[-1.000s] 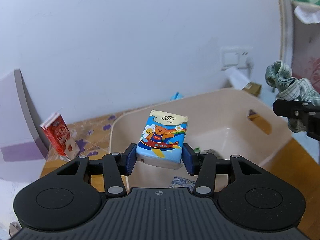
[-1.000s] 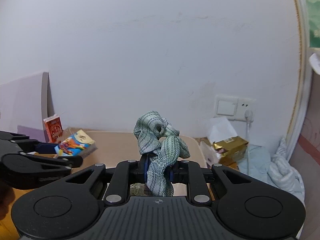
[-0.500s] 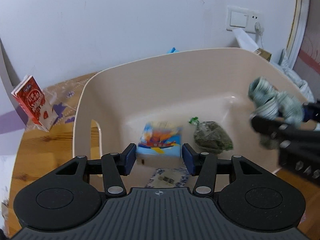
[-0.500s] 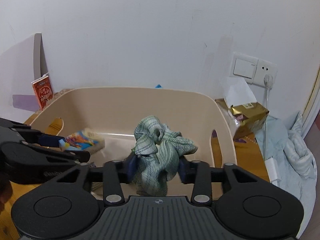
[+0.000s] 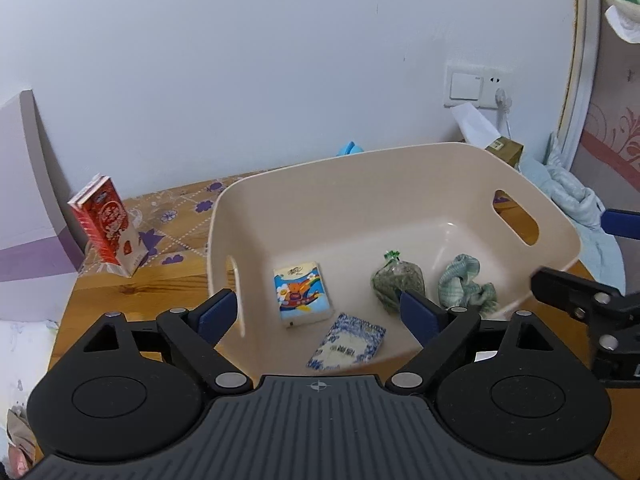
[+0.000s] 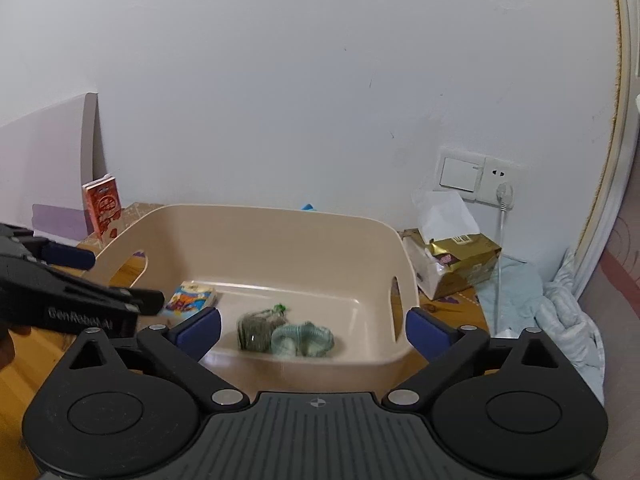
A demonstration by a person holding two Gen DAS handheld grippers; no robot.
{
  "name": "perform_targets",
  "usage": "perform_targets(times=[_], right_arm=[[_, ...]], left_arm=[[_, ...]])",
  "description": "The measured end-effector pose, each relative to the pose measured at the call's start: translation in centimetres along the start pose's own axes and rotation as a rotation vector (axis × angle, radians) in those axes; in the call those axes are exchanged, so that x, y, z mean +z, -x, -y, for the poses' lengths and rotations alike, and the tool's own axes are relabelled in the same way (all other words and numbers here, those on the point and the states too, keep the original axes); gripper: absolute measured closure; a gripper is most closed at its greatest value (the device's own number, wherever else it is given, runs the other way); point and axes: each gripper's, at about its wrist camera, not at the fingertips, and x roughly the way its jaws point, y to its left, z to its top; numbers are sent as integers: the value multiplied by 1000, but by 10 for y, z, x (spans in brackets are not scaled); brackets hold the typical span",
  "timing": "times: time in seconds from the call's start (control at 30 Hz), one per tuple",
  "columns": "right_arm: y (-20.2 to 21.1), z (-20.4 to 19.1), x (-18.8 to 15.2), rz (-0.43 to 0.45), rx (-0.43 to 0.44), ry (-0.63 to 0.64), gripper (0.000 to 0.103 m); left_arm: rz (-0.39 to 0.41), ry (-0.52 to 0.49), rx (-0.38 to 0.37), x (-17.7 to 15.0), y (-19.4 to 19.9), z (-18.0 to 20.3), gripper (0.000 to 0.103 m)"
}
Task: Organize objects
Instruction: 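Lift both items over the bin and open both tools to release them, then grasp the black cube box with the left tool while the right grasps the pink candy box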
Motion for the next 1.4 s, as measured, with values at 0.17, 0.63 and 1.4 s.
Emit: perform_targets(times=[0.17,0.63,1.4], right_arm=[[22,-1,-19,-18,-11,32,0],[22,7,-97,-192,-12,90,0],[-5,-22,-119,-272,134,151,57]], left_arm=[[24,-15,-1,-16,23,-5,11],[-71,-37,-52,-90,19,-11,10],[-122,-59,-166,-121,-24,4,47]])
